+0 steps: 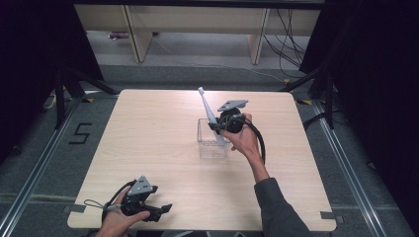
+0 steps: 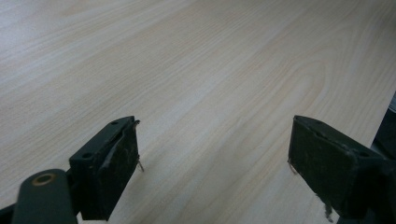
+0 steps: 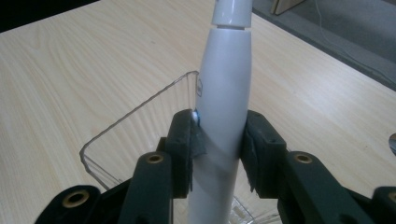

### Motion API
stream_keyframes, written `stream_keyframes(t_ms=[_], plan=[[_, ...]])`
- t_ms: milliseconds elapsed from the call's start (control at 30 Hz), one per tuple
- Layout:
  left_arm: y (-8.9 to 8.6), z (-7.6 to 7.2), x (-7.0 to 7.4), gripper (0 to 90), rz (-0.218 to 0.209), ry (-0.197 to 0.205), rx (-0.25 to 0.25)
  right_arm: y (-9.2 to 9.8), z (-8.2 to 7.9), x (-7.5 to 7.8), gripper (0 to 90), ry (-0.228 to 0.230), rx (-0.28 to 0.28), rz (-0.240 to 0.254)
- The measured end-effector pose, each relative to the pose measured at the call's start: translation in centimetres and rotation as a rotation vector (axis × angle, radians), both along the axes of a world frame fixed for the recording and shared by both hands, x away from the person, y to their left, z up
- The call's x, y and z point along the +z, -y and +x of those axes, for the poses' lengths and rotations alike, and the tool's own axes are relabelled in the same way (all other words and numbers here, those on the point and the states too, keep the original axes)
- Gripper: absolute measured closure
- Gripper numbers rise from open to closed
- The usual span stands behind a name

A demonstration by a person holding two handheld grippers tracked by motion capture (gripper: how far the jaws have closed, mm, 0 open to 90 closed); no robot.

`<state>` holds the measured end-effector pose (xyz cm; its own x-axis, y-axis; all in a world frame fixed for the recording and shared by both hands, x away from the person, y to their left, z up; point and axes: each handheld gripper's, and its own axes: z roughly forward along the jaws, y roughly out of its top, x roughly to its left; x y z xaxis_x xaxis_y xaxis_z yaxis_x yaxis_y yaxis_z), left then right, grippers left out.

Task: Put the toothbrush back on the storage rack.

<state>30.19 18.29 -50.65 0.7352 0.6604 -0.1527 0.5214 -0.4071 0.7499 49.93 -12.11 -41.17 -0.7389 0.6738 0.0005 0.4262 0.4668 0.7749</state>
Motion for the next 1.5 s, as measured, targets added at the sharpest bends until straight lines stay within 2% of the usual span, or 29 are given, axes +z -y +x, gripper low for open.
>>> stream_keyframes(t_ms=[33, 67, 100, 133, 167, 233, 267, 333, 367, 400, 433, 467, 567, 733, 767, 833, 867, 900, 1000, 1067, 1100, 1133, 1200, 1233, 1267, 1400, 1467, 1500], plan=[[0.0, 0.0, 0.0, 15.4, 0.0, 0.0, 0.0, 0.0, 0.1, 0.0, 66.1, 0.01, 0.016, -0.023], [0.0, 0.0, 0.0, 15.4, 0.0, 0.0, 0.0, 0.0, 0.1, 0.0, 66.1, 0.01, 0.016, -0.023], [0.0, 0.0, 0.0, 15.4, 0.0, -0.001, -0.001, -0.2, -0.1, -0.1, 66.1, -0.014, -0.01, -0.019], [0.0, 0.0, 0.0, 15.4, 0.001, 0.001, 0.0, -0.3, 0.2, -0.4, 66.1, 0.019, 0.016, -0.037], [0.0, 0.0, 0.0, 15.4, 0.0, 0.001, 0.0, -0.5, 0.1, -0.5, 66.1, 0.001, -0.009, -0.025], [0.0, 0.0, 0.0, 15.3, 0.0, 0.002, 0.0, -0.5, 0.0, -0.4, 66.1, -0.031, -0.01, -0.05], [0.0, 0.0, 0.0, 15.3, 0.0, 0.001, 0.0, -0.5, 0.0, -0.4, 66.1, -0.031, -0.01, -0.05], [0.0, 0.0, 0.0, 15.4, 0.0, 0.001, 0.0, -0.7, 0.0, -0.6, 66.1, -0.02, -0.007, -0.058], [0.0, 0.0, 0.0, 15.4, -0.005, 0.004, 0.0, -0.8, 0.3, -0.9, 66.1, 0.011, 0.016, -0.063], [0.0, 0.0, 0.0, 15.4, -0.002, 0.001, -0.001, -0.8, 0.1, -0.8, 66.2, -0.014, 0.01, -0.075], [0.0, 0.0, 0.0, 15.4, -0.002, 0.001, -0.001, -0.8, 0.1, -0.8, 66.2, -0.014, 0.01, -0.075], [0.0, 0.0, 0.0, 15.3, -0.002, 0.002, -0.001, -0.9, 0.2, -0.9, 66.1, 0.006, 0.021, -0.09], [0.0, 0.0, 0.0, 15.4, -0.002, 0.0, -0.002, -1.0, 0.3, -1.1, 66.1, 0.004, 0.028, -0.102], [-0.1, 0.1, 0.1, 15.3, 0.02, 0.006, -0.004, -1.0, 0.3, -1.2, 66.1, -0.002, 0.027, -0.105], [0.0, 0.0, 0.0, 15.3, -0.001, 0.002, 0.0, -1.0, 0.2, -1.2, 66.1, -0.008, 0.023, -0.11], [0.0, 0.0, 0.0, 15.4, -0.005, 0.002, -0.002, -1.0, 0.2, -1.3, 66.1, -0.013, 0.017, -0.111], [0.0, 0.0, 0.0, 15.3, -0.008, 0.0, 0.002, -1.2, 0.3, -1.6, 66.1, -0.001, 0.021, -0.107], [0.0, 0.0, 0.0, 15.3, -0.007, -0.001, 0.003, -1.1, 0.3, -1.5, 66.1, -0.006, 0.034, -0.125], [0.0, 0.0, 0.0, 15.3, -0.008, 0.0, 0.002, -1.4, 0.2, -1.7, 66.1, -0.018, 0.025, -0.111], [-0.1, 0.0, 0.1, 15.4, 0.008, 0.0, -0.004, -1.6, 0.3, -1.8, 66.1, -0.014, 0.033, -0.124], [-0.1, 0.0, 0.1, 15.3, 0.008, 0.0, -0.004, -1.6, 0.3, -1.8, 66.1, -0.013, 0.041, -0.142], [0.0, 0.0, 0.0, 15.3, -0.005, 0.001, 0.003, -1.7, 0.2, -1.8, 66.1, -0.027, 0.032, -0.144], [0.0, 0.0, 0.0, 15.3, -0.007, -0.001, 0.004, -1.9, 0.2, -1.9, 66.1, -0.021, 0.022, -0.141], [0.0, 0.0, 0.0, 15.3, 0.0, -0.002, 0.001, -1.9, 0.0, -1.8, 66.1, -0.064, 0.005, -0.142], [-0.1, 0.0, 0.1, 15.3, 0.012, -0.001, -0.007, -2.0, 0.0, -1.9, 66.1, -0.06, -0.001, -0.137], [0.0, 0.0, 0.1, 15.4, 0.007, -0.005, -0.007, -2.0, 0.3, -1.7, 66.0, -0.065, 0.022, -0.16], [0.0, 0.0, 0.1, 15.4, 0.006, -0.006, -0.007, -2.0, 0.3, -1.7, 66.0, -0.071, 0.014, -0.154], [-0.1, 0.0, 0.1, 15.4, 0.018, 0.012, -0.002, -2.0, 0.5, -1.7, 65.9, -0.05, 0.041, -0.175]])
